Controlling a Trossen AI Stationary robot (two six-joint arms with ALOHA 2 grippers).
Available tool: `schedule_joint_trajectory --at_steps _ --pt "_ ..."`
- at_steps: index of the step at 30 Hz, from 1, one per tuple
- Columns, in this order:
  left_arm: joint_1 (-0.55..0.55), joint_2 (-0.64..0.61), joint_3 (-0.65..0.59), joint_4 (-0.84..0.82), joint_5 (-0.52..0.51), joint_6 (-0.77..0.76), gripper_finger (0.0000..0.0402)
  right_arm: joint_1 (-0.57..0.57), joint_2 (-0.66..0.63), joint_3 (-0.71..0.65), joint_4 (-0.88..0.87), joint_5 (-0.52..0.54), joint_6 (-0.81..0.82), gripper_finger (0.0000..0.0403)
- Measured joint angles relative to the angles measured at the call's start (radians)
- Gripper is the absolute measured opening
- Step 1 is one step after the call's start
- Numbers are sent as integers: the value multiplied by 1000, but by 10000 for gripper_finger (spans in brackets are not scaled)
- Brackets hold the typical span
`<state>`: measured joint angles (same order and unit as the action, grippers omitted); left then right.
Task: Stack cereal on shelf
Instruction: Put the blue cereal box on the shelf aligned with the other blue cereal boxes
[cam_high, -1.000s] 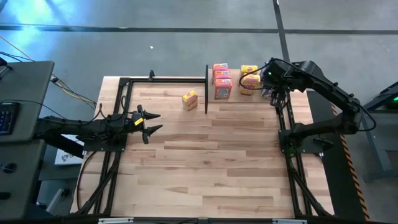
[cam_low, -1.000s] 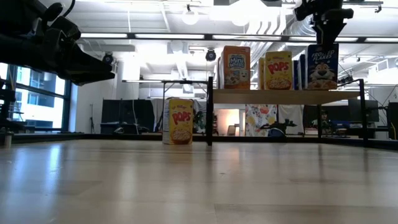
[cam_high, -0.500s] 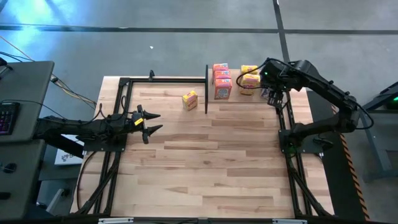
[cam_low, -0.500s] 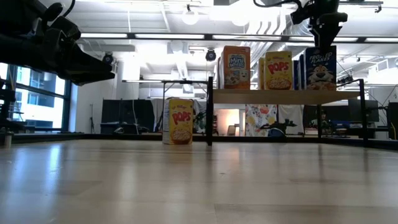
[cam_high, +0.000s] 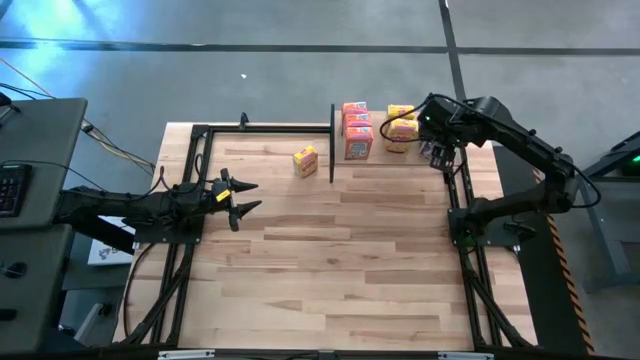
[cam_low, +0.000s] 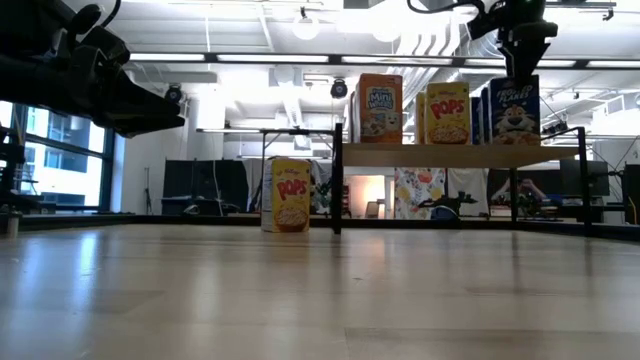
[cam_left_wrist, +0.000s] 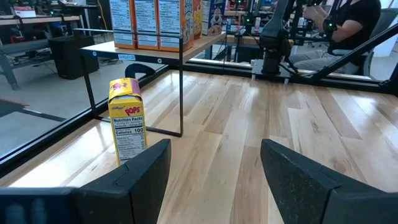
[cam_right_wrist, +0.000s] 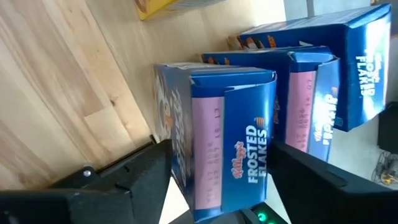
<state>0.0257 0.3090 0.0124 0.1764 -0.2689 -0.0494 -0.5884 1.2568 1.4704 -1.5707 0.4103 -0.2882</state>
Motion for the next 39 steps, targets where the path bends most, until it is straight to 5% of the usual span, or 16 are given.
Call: schedule_joint_trajectory --at_steps 23,33,39 --pt "0 0 0 0 0 0 239 0 -108 1 -1 10 32 271" --pt "0 0 0 0 0 0 239 36 -106 148 17 -131 166 271" --pt "0 0 0 0 0 0 239 126 -98 165 89 -180 387 271"
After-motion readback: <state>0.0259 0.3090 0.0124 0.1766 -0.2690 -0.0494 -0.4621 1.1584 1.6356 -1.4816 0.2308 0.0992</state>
